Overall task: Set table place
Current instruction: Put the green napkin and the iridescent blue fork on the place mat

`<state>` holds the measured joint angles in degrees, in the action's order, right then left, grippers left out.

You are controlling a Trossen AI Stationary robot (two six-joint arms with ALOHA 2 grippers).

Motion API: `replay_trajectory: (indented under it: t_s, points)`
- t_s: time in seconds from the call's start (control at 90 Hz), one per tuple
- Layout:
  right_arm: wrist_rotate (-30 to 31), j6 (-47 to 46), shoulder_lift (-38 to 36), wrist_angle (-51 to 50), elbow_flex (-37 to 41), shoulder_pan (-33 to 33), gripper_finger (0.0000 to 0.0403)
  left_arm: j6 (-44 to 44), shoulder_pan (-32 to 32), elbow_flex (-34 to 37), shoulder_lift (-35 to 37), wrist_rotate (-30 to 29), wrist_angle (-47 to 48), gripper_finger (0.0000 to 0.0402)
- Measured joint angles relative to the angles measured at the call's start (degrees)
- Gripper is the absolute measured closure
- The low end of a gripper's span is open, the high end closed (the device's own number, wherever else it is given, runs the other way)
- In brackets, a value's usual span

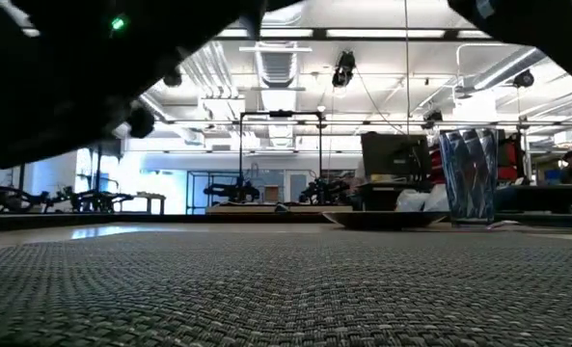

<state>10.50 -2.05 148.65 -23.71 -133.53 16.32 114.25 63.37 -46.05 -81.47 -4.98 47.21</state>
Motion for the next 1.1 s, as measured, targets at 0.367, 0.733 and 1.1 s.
replay_trajectory:
  t_s: [0.367,0.733,1.1]
  points:
    - [-0.2,-1.1,-1.3,-2.7,1.1,0.3,0.0189,0.5,-1.0,-2.7,-1.0,-10.2,-7.1,0.0225]
    - [-0.2,-1.4,-1.3,-2.6,5.3,0.3,0.0178,1.5,-0.6,-17.9,-0.7,-3.3,20.9,0.0261]
    - [-0.4,-2.0,-1.3,-2.2,5.5,0.4,0.0189,6.4,-0.2,-10.3,-11.0,-7.3,5.3,0.0287]
